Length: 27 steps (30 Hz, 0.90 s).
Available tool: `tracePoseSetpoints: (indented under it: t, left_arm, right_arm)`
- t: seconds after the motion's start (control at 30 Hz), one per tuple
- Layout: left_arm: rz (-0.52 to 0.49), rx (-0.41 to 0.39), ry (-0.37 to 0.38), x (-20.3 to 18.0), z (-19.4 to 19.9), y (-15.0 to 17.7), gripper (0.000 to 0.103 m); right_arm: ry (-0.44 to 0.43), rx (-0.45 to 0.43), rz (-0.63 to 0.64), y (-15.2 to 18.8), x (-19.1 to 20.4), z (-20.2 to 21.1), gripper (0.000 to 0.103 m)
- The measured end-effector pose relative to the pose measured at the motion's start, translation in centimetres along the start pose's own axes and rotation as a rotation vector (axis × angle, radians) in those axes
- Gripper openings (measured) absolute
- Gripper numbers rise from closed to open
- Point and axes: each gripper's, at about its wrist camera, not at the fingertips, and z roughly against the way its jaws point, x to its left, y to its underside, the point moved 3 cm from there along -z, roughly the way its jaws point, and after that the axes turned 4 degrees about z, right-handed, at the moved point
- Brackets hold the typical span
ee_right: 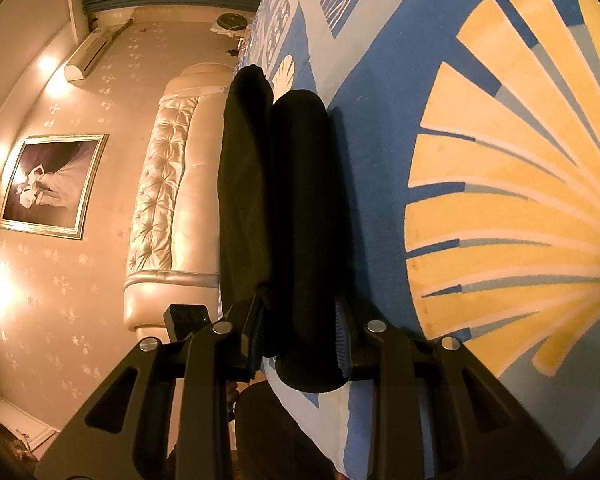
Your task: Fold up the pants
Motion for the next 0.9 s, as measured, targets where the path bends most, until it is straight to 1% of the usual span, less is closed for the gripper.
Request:
tracePoseSetpoints:
  t: [0.17,0.37,0.47,0.5,0.53,0.63,0.7,0.77,0.83,0.9]
  left_arm:
    - [0.017,-0.002,-0.009,0.3,-0.2,0.0,0.049]
    - [0.057,0.011,0.049,0.7,-0.3,-0.2,0.057]
    - [0.076,-0.005,0.064,0.4,-0.2,-0.2,0.068]
    - [0.075,-0.011,0.061,0.3,-0.1,-0.1,0.075]
    - [0.069,-0.017,0.045,-0.1,-0.1,0.0,0.078]
    - [0.029,-0.02,-0.041,-1.1,-0.4,0.4,0.079]
    - [0.013,-0.031,-0.071,-1.4,-0.5,0.6,0.079]
    - [-0.006,-0.032,-0.085,-1.5,-0.4,0.8,0.079]
    - [0.001,-0.035,-0.087,-1.4,-0.3,0.8,0.079]
    - [0.018,-0.042,-0.085,-1.2,-0.1,0.9,0.079]
  right_arm:
    - [-0.004,0.016,-0.024,0.0,-0.2,0.7,0.03]
    - [0.014,0.029,-0.042,0.6,-0.4,2.2,0.033]
    - [0.059,0.037,-0.026,0.9,-0.2,3.0,0.039]
    - [0.078,0.039,-0.021,1.0,-0.2,3.2,0.039]
    - [0.091,0.044,-0.014,1.2,-0.1,3.3,0.039]
    - [0.109,0.04,-0.012,1.6,-0.1,3.8,0.04]
    - [0.113,0.031,-0.021,1.9,-0.1,4.0,0.04]
    - [0.119,0.032,-0.016,2.1,-0.1,4.1,0.04]
    - [0.124,0.03,-0.014,2.1,0.0,4.0,0.041]
    - [0.118,0.028,-0.015,2.3,0.2,4.0,0.045]
